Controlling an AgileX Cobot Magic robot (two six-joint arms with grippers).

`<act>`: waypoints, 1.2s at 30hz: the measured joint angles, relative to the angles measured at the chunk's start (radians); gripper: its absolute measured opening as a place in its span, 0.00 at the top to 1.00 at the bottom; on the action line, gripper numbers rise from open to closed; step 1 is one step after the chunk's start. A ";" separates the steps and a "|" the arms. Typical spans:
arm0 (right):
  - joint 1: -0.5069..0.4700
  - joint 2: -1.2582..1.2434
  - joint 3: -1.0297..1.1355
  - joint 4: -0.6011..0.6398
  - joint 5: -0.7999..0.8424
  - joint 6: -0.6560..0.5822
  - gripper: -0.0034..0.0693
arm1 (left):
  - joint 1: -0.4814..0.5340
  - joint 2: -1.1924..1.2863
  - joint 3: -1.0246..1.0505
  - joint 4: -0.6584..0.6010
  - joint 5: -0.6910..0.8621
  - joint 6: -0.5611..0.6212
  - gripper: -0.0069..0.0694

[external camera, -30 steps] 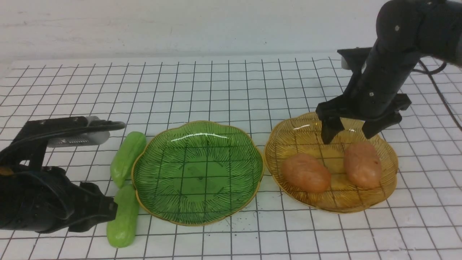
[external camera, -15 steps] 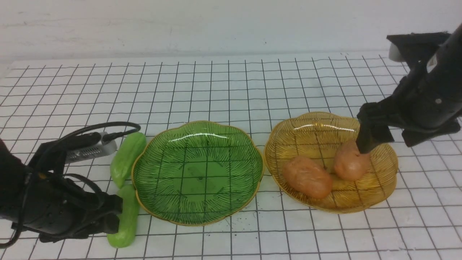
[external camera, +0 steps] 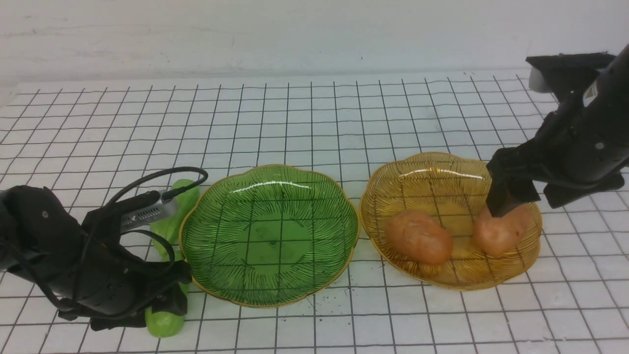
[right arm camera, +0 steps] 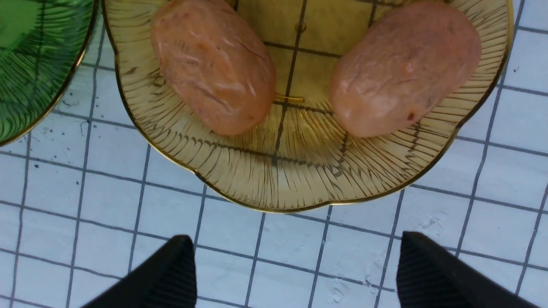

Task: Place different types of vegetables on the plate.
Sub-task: 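Put the green cucumber next to the left plate into that plate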

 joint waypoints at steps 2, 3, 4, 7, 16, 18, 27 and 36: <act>0.000 0.000 0.000 0.000 0.000 -0.002 0.17 | 0.000 0.001 0.000 0.017 0.000 0.000 0.44; 0.000 0.000 0.000 0.000 0.000 -0.002 0.17 | 0.000 0.001 0.000 0.037 0.002 0.000 0.46; 0.000 0.000 0.000 0.000 0.000 -0.003 0.17 | 0.000 0.000 0.000 0.050 0.003 0.000 0.46; 0.000 0.000 0.000 0.000 0.000 -0.003 0.17 | 0.000 -0.019 -0.003 0.116 0.034 -0.005 0.46; 0.000 0.000 0.000 0.004 0.000 -0.003 0.17 | -0.004 -0.207 -0.192 0.255 0.227 -0.122 0.46; 0.000 0.000 0.000 0.005 0.000 -0.003 0.17 | -0.015 -0.212 -0.239 0.243 0.231 -0.127 0.46; 0.000 0.000 0.000 0.038 0.000 -0.003 0.17 | -0.184 -0.003 -0.342 0.211 0.109 -0.125 0.45; 0.000 0.000 0.000 0.041 0.000 -0.003 0.17 | -0.209 0.121 -0.343 0.224 0.038 -0.092 0.18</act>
